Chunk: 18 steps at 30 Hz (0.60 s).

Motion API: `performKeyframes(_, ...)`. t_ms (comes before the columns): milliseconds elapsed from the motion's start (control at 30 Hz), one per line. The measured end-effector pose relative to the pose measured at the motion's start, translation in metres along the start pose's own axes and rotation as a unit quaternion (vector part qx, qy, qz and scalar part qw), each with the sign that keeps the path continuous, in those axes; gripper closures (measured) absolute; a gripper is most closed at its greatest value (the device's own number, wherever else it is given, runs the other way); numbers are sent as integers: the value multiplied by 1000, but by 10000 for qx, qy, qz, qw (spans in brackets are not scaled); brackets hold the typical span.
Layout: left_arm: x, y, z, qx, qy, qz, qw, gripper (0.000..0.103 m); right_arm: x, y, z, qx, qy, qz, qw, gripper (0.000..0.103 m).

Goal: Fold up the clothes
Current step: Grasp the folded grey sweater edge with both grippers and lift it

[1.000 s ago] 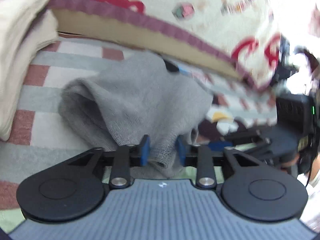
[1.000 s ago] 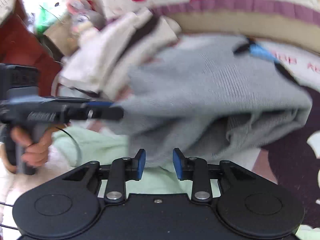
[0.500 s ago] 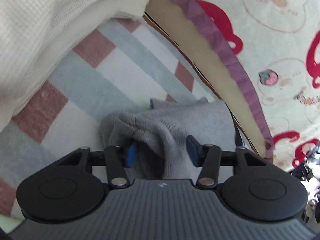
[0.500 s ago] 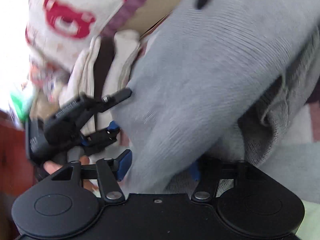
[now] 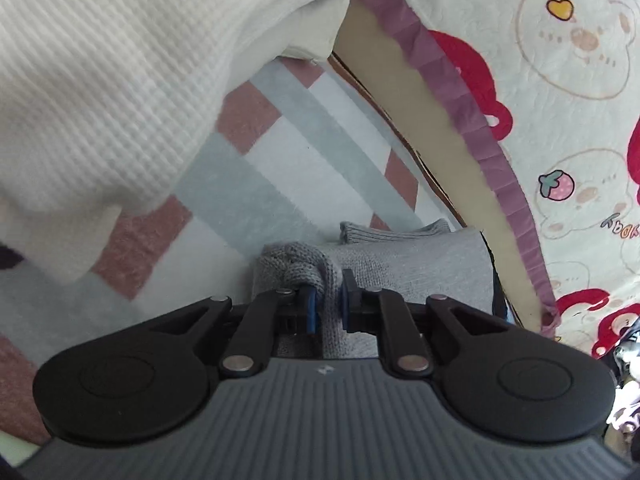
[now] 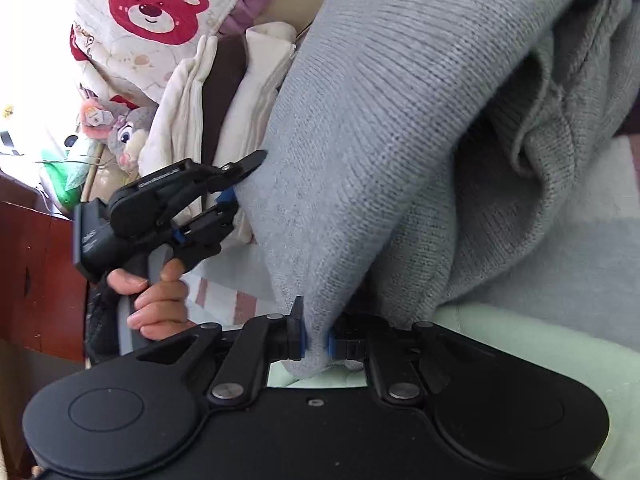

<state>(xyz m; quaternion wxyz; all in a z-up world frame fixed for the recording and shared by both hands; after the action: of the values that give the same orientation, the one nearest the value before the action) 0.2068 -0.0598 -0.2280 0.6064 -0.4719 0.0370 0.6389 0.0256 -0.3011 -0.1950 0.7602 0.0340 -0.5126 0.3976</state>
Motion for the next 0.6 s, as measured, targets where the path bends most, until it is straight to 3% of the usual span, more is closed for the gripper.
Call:
performKeyframes(100, -20, 3, 15, -265, -184, -712, 9969, 90, 24, 0, 3, 102, 290, 1175, 9926, 91)
performKeyframes(200, -49, 6, 32, -624, -258, -1426, 9875, 89, 42, 6, 2, 60, 552, 1936, 9795, 90)
performKeyframes(333, -64, 12, 43, -712, -572, -2004, 9755, 81, 45, 8, 0, -5, 602, 2007, 9778, 89)
performKeyframes(367, -61, 12, 44, -701, -728, -2051, 9735, 68, 45, 8, 0, -13, 599, 1984, 9783, 89)
performKeyframes(400, -56, 11, 46, -695, -864, -2055, 9724, 56, 45, 8, -1, -20, 596, 1957, 9789, 89)
performKeyframes(467, -40, 6, 48, -546, -890, -1853, 9771, 53, 48, 8, -2, -93, 674, 2104, 9752, 89)
performKeyframes(500, -30, 5, 46, -364, -728, -1640, 9831, 47, 50, 11, -2, -152, 741, 2254, 9713, 88)
performKeyframes(533, -18, 5, 43, -154, -516, -1385, 9889, 45, 52, 14, -1, -199, 812, 2447, 9660, 82)
performKeyframes(600, 7, 5, 39, 105, -303, -580, 9978, 45, 53, 31, 16, -189, 990, 3171, 9430, 77)
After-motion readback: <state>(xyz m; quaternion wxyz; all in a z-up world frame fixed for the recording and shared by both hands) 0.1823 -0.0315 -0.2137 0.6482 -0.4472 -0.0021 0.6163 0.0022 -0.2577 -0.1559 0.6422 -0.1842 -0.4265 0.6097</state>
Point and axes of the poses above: each gripper's, at about its wrist camera, not at the fingertips, and z roughly against the way its jaws point, x to its left, y to its underside, the point moved 4 cm from there along -z, roughly the way its jaws point, and after that the axes turned 13 degrees about -x, right-handed, at the moved point
